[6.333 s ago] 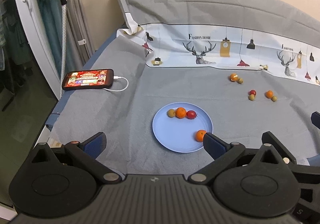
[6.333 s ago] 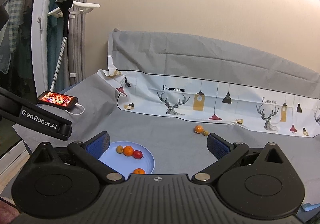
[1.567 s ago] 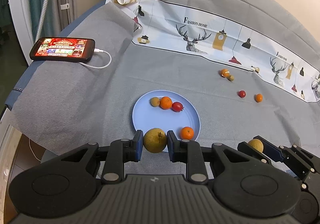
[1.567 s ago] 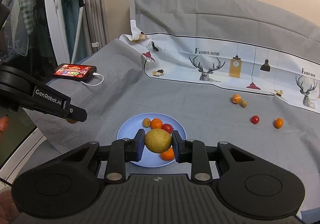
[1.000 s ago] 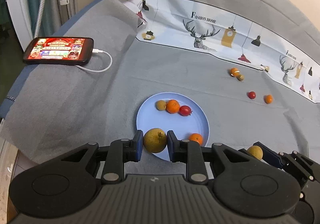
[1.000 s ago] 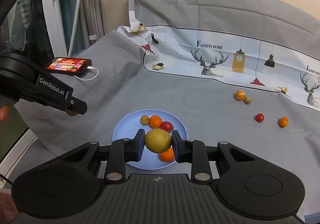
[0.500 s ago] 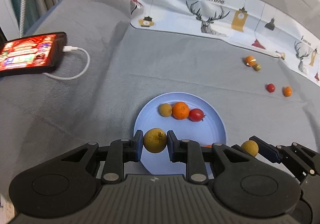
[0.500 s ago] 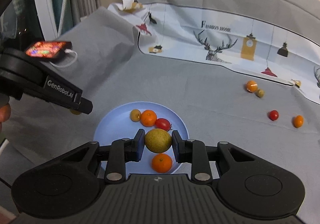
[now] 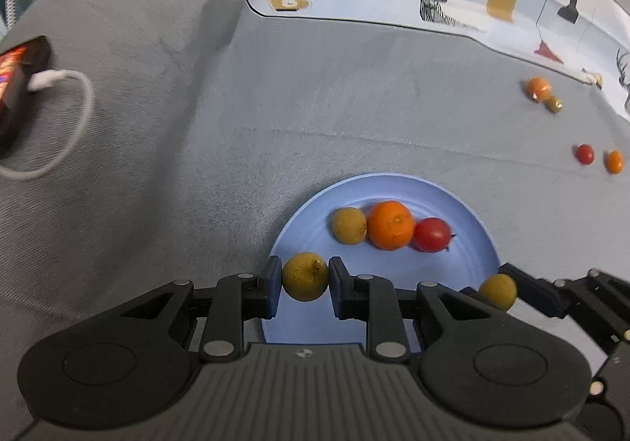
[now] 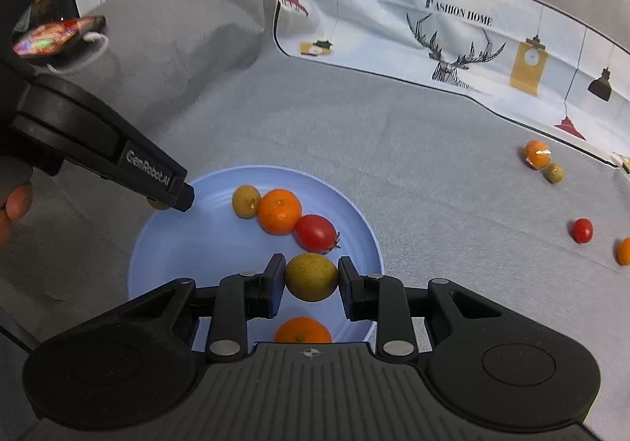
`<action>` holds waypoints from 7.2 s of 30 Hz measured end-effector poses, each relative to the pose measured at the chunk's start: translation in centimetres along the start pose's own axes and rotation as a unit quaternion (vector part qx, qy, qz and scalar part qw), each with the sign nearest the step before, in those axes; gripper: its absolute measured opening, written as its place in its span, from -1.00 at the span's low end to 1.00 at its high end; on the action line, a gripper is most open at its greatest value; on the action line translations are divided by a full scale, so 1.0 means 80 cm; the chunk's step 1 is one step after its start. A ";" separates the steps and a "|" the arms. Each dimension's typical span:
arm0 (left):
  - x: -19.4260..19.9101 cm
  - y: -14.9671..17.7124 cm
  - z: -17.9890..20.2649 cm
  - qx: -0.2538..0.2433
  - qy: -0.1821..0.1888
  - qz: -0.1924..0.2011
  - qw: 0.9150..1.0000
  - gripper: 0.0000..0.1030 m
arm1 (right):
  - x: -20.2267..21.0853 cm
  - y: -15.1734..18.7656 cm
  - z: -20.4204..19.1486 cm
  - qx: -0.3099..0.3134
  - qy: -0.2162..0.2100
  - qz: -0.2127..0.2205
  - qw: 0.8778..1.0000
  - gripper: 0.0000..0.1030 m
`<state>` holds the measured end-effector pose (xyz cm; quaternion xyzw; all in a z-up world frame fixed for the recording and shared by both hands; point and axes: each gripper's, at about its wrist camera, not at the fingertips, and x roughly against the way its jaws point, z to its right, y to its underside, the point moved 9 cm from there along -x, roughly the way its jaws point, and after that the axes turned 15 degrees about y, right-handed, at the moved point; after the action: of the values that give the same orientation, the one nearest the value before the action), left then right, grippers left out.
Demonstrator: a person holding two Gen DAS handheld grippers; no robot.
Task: Organize fruits
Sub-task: 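Carry both yellow fruits over the blue plate and open both tools, then lift both open tools away from the plate toward the remaining fruits, then grasp a mandarin with the right tool while the left grasps another mandarin, then carry both mandarins over the blue plate and open both tools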
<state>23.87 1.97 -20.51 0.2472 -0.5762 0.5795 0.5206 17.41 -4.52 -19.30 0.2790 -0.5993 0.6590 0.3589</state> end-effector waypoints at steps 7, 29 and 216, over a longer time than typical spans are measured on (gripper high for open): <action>0.033 -0.005 -0.002 -0.008 -0.002 0.041 0.999 0.99 | 0.005 -0.012 0.001 -0.006 0.002 0.014 1.000 0.40; 0.230 0.135 0.043 -0.002 -0.020 0.111 0.994 0.99 | 0.246 0.052 0.029 -0.039 0.052 0.095 0.993 0.99; 0.280 0.165 0.107 -0.036 0.043 0.070 0.996 -0.18 | 0.325 0.093 0.073 -0.106 0.035 0.121 0.986 -0.31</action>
<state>1.96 3.87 -4.22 0.1622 -0.5900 0.6033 0.5115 -4.22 -6.85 -2.23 0.1415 -0.6821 0.6398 0.3246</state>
